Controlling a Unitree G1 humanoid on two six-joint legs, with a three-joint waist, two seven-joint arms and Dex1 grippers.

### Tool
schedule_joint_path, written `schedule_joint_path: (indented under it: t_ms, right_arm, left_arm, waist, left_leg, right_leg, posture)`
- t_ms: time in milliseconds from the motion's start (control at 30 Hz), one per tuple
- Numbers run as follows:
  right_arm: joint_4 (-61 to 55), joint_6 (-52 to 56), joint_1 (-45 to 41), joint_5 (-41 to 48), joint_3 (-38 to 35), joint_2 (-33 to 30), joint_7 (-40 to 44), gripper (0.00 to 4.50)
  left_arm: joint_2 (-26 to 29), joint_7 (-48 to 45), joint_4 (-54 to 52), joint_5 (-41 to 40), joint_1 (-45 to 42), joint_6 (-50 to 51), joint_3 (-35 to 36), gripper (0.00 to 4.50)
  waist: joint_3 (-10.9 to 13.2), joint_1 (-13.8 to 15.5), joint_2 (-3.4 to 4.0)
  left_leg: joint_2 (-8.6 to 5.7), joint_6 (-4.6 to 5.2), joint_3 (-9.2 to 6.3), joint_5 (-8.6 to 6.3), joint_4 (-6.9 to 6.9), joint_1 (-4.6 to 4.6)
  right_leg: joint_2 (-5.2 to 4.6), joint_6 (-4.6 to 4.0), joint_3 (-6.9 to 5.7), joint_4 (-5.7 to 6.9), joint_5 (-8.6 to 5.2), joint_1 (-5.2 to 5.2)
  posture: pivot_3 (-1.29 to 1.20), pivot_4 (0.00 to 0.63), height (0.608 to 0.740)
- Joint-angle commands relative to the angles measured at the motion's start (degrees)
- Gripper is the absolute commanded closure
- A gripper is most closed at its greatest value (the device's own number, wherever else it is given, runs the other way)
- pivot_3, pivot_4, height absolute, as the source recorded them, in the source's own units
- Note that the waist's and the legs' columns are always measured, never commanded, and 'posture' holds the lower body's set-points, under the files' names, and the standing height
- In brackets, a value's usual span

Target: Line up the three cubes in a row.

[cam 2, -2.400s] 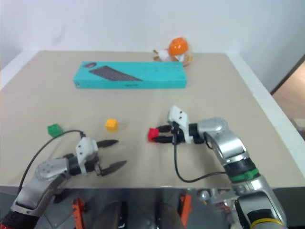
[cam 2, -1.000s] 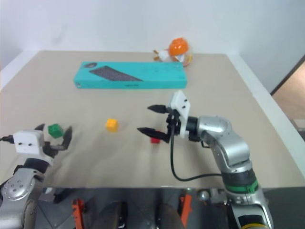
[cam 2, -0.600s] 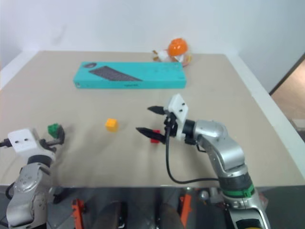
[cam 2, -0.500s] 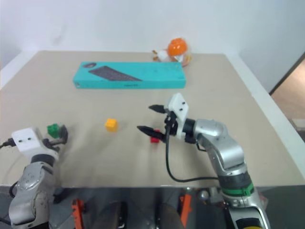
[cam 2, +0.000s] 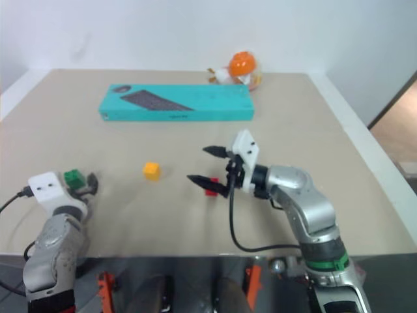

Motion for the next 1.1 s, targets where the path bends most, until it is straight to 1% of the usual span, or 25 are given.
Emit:
schedule_joint_path:
  t_ms: [33,67,100,167,233,267,300,333,367,733,867,1000,1100]
  right_arm:
    - [-3.8,-1.3,0.0,1.9,1.0,-1.9,4.0,0.05]
    - [-3.8,-1.8,0.0,1.8,1.4,-2.3,4.9,0.05]
    - [-3.7,-2.3,0.0,1.7,1.7,-2.5,5.6,0.02]
    - [-3.2,-3.3,-0.2,1.5,2.0,-2.9,6.7,0.00]
    - [-2.8,-4.0,-0.3,1.2,2.3,-3.1,7.4,0.00]
    - [-2.5,-4.2,-0.4,1.0,2.4,-3.2,7.6,0.00]
    - [-2.3,-4.4,-0.4,0.9,2.5,-3.2,7.7,0.00]
    - [-2.1,-4.7,-0.5,0.7,2.6,-3.2,7.8,0.00]
    - [-2.0,-4.9,-0.5,0.6,2.7,-3.2,7.8,0.00]
    - [-0.6,-6.2,-0.5,-0.4,2.7,-3.2,7.3,0.00]
    - [-0.2,-6.7,-0.4,-0.6,2.7,-3.3,7.2,0.00]
    - [-0.2,-6.9,-0.5,-0.7,2.5,-3.0,6.7,0.00]
    - [-0.5,-6.7,-0.6,-0.4,2.2,-3.2,6.5,0.00]
  left_arm:
    - [0.3,0.4,-0.8,-0.6,-0.9,0.9,0.7,0.00]
    - [0.3,0.4,-0.9,-0.9,-1.0,1.2,0.8,0.00]
    - [0.1,0.5,-0.9,-1.1,-1.0,1.4,0.9,0.26]
    - [0.0,0.8,-0.8,-1.4,-1.1,1.6,1.2,0.83]
    - [0.0,1.1,-0.6,-1.6,-1.2,1.7,1.5,1.50]
    - [0.2,1.1,-0.4,-1.7,-1.2,1.7,1.5,1.85]
    - [0.2,1.3,-0.3,-1.7,-1.3,1.8,1.6,2.33]
    - [0.3,1.5,-0.2,-1.7,-1.3,1.9,1.7,2.52]
    - [0.6,1.5,0.0,-1.4,-1.3,1.8,1.7,2.83]
    - [4.3,-1.8,3.4,-0.7,-0.6,-0.1,2.1,2.83]
    - [6.2,-4.2,4.6,-0.1,-0.7,-1.4,0.9,2.83]
    - [10.4,-10.3,4.6,1.0,-0.9,-3.4,-2.3,2.83]
    - [14.4,-17.4,3.9,-0.7,-1.1,-4.3,-4.1,2.83]
  waist:
    - [0.0,0.0,0.00]
    - [0.0,0.0,-0.01]
    - [0.0,0.0,-0.01]
    - [0.0,0.0,-0.02]
    - [0.0,0.0,-0.03]
    - [0.0,0.0,-0.04]
    - [0.0,0.0,-0.04]
    - [0.0,0.0,-0.05]
    - [0.0,0.0,-0.05]
    - [0.0,0.0,-0.05]
    - [0.0,0.0,-0.06]
    - [0.0,0.0,-0.06]
    - [0.0,0.0,-0.05]
  left_leg:
    - [0.00,0.00,0.00,0.00,0.00,0.00]
    - [0.00,0.00,0.00,0.00,0.00,0.01]
    - [0.00,0.00,0.00,0.00,0.00,0.01]
    - [0.00,0.00,-0.01,0.00,0.00,0.02]
    - [0.00,0.00,-0.01,0.00,0.00,0.01]
    - [0.00,0.00,-0.01,0.00,0.00,0.01]
    - [0.00,0.00,0.01,0.00,0.00,0.01]
    - [0.00,0.00,0.01,0.00,0.00,0.01]
    - [0.00,0.00,0.00,0.00,0.00,0.01]
    - [0.01,-0.01,0.00,0.00,0.00,0.01]
    - [0.02,-0.01,0.01,-0.01,0.00,0.02]
    - [0.03,-0.01,-0.03,0.00,0.00,0.01]
    - [0.04,-0.02,0.00,-0.01,-0.03,0.00]
  right_leg:
    - [0.00,0.00,-0.01,0.00,0.00,0.00]
    - [0.00,0.00,-0.01,0.00,0.00,0.00]
    - [0.00,-0.01,-0.01,0.00,0.00,0.00]
    - [0.00,-0.02,-0.02,0.00,0.01,0.00]
    - [0.00,-0.02,-0.02,0.00,0.01,0.00]
    - [-0.01,-0.02,-0.02,0.00,0.01,0.00]
    - [-0.01,-0.02,-0.01,0.00,0.01,0.00]
    - [-0.01,-0.02,-0.01,0.00,0.01,0.00]
    - [-0.01,-0.02,-0.01,0.00,0.00,0.00]
    - [-0.03,-0.04,-0.02,0.00,0.00,-0.01]
    - [-0.04,-0.07,-0.02,0.00,-0.02,-0.01]
    - [-0.03,-0.20,-0.03,0.00,-0.07,-0.02]
    - [-0.06,-0.30,-0.02,0.00,-0.13,-0.03]
  posture:
    - [0.00,0.150,0.740]
    - [0.00,0.150,0.740]
    - [0.00,0.150,0.740]
    - [0.00,0.150,0.740]
    - [0.00,0.150,0.740]
    - [0.00,0.150,0.740]
    - [0.00,0.150,0.740]
    - [0.00,0.150,0.740]
    - [0.00,0.150,0.740]
    - [0.00,0.150,0.740]
    - [0.00,0.150,0.740]
    - [0.00,0.150,0.740]
    - [0.00,0.150,0.740]
